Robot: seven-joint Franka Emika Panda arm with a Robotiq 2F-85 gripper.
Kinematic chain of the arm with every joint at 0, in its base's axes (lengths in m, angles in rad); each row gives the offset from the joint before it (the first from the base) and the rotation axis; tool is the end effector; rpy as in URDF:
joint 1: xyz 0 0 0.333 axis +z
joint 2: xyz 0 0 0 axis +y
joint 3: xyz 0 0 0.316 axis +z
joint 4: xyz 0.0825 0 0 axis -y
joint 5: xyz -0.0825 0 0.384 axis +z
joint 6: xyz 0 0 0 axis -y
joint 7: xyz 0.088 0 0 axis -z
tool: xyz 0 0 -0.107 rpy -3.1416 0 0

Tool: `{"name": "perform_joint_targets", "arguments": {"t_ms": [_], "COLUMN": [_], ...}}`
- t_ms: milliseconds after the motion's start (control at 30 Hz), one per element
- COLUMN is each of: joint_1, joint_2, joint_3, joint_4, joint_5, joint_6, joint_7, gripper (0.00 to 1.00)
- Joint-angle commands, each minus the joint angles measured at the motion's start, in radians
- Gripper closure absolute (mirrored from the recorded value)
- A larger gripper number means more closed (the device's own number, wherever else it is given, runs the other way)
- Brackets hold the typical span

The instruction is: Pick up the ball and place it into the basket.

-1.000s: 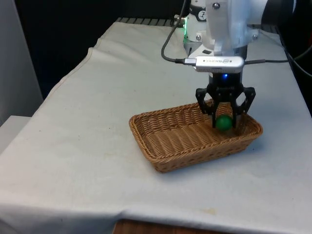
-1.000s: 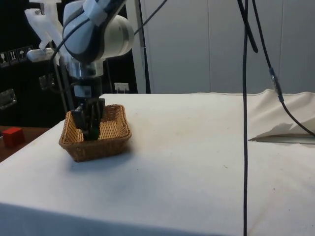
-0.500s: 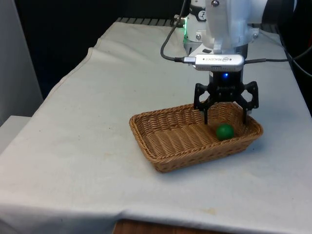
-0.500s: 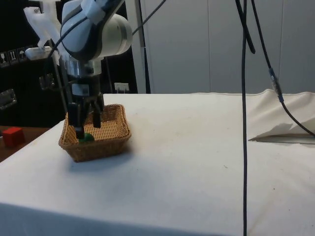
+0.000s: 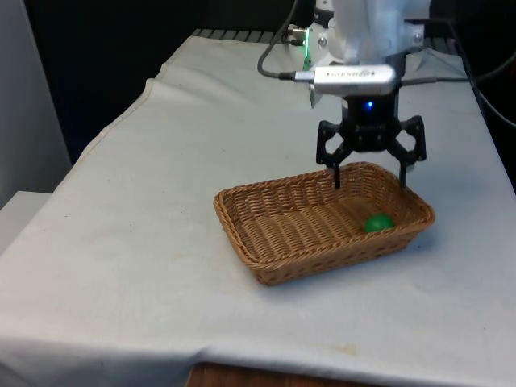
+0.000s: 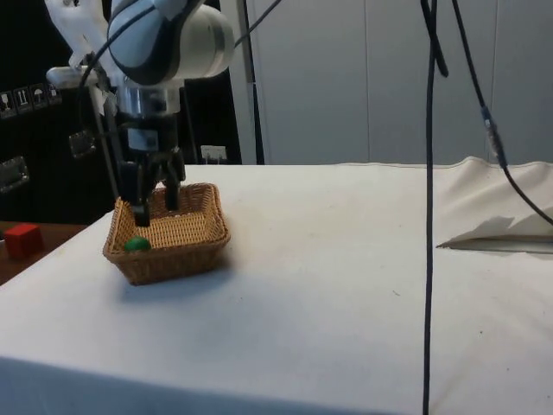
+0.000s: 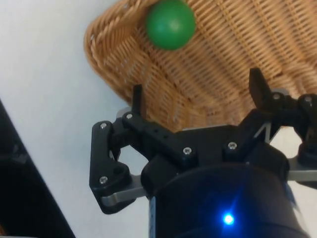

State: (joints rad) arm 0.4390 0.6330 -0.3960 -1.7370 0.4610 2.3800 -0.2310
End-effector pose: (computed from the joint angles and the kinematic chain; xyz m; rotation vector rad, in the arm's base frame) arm 0.6716 0.0602 0.2427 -3.0459 -0.0416 -0.1358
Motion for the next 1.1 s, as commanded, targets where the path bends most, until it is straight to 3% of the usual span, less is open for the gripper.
{"name": "perform_joint_targets", "arguments": {"t_ms": [0,100,133,167,433,467,500,700,767,800,833,1067], "joint_1": [0.007,0.009,0.003,0.009,0.013,0.005,0.014,0.017,0.017,0.008,0.018,0.020], "joint_2": [-0.022,-0.054,-0.046,-0.063,-0.156,-0.150,-0.167,-0.237,-0.258,-0.243,-0.268,-0.352], "joint_3": [-0.008,-0.011,-0.004,-0.012,-0.021,-0.012,-0.021,-0.022,-0.022,-0.013,-0.022,-0.020], "joint_4": [-0.020,-0.043,-0.036,-0.050,-0.113,-0.107,-0.121,-0.176,-0.192,-0.180,-0.201,-0.271], "joint_5": [-0.011,-0.023,-0.016,-0.027,-0.061,-0.052,-0.067,-0.104,-0.117,-0.099,-0.123,-0.175], "joint_6": [-0.002,-0.006,-0.003,-0.007,-0.023,-0.021,-0.024,-0.027,-0.027,-0.025,-0.027,-0.025], "joint_7": [0.003,0.004,-0.001,0.005,0.009,0.001,0.011,0.022,0.027,0.013,0.030,0.051], "gripper": [0.00,0.00,0.00,0.00,0.00,0.00,0.00,0.00,0.00,0.00,0.00,0.00]}}
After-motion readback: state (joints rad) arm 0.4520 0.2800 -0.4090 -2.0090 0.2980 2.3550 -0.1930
